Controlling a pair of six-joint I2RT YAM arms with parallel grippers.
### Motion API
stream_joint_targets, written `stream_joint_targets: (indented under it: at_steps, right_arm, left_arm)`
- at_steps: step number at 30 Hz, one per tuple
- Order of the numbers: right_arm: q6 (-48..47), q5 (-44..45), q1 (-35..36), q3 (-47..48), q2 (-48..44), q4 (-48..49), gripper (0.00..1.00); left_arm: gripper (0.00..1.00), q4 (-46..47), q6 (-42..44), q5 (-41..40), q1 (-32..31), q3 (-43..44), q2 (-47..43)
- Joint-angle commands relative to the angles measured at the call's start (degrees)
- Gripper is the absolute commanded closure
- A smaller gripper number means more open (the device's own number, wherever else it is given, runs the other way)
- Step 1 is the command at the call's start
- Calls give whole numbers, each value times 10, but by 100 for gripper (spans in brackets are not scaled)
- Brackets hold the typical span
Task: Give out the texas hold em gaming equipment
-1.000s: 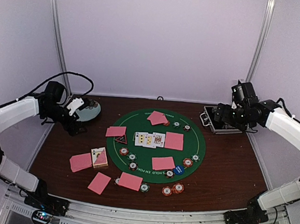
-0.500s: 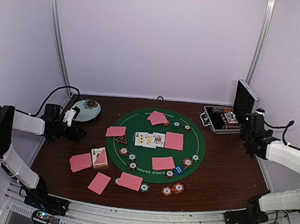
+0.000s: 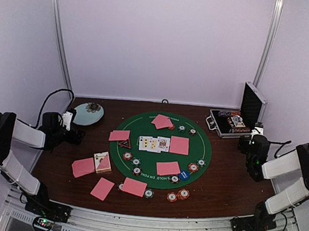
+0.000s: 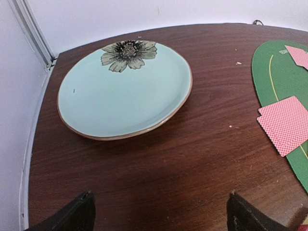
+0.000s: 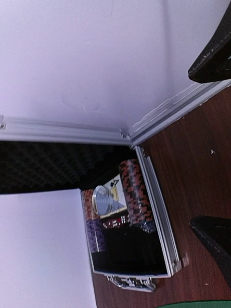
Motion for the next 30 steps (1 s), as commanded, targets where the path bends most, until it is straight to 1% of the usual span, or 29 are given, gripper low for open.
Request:
stream_joint_targets:
  at_steps: [1, 3, 4, 5, 6, 7, 8, 9, 10, 11, 12, 14, 15, 17, 20, 30]
  right_arm:
    - [-55, -97, -4, 0, 47, 126, 1]
    - [-62, -111, -4, 2, 73, 147, 1]
    - [-64, -113, -4, 3, 83, 153, 1]
    - [-69, -115, -4, 3, 95, 169, 0]
    - [-73, -114, -4, 7, 102, 177, 0]
    - [-70, -112, -4, 14, 98, 161, 0]
    - [-64, -107, -4, 21, 95, 133, 1]
    - [-62, -101, -4, 28, 97, 126, 1]
    - [-58, -92, -6, 34, 100, 120, 0]
    - [-49, -85, -11, 41, 98, 102, 0]
    - [-37, -94, -21, 50, 95, 79, 0]
    - [-15, -124, -46, 57, 90, 55, 1]
    - [-12, -127, -48, 57, 89, 53, 1]
    - [-12, -127, -48, 55, 86, 52, 1]
    - [-19, -129, -48, 50, 90, 73, 1]
    - [-21, -131, -47, 52, 89, 68, 1]
  left_arm:
    - [2, 146, -23, -6, 4, -40, 4]
    - [3, 187, -23, -6, 4, -46, 28]
    - [2, 168, -23, -12, 4, -45, 22]
    - [2, 181, -24, -15, 4, -53, 23]
    - [3, 219, -24, -20, 4, -67, 32]
    - [2, 276, -34, -25, 4, -85, 47]
    - [2, 265, -41, -28, 4, -87, 43]
    - [2, 235, -41, -34, 5, -78, 38]
    - [3, 252, -41, -38, 4, -76, 47]
    - [3, 245, -40, -38, 3, -76, 45]
    - [2, 232, -40, -40, 2, -73, 42]
    - [2, 247, -40, -40, 2, -74, 46]
    - [2, 238, -39, -40, 2, -73, 42]
    - [2, 250, -40, -40, 2, -78, 44]
    - [2, 250, -40, -38, 2, -78, 43]
    - [2, 250, -40, -38, 2, -78, 43]
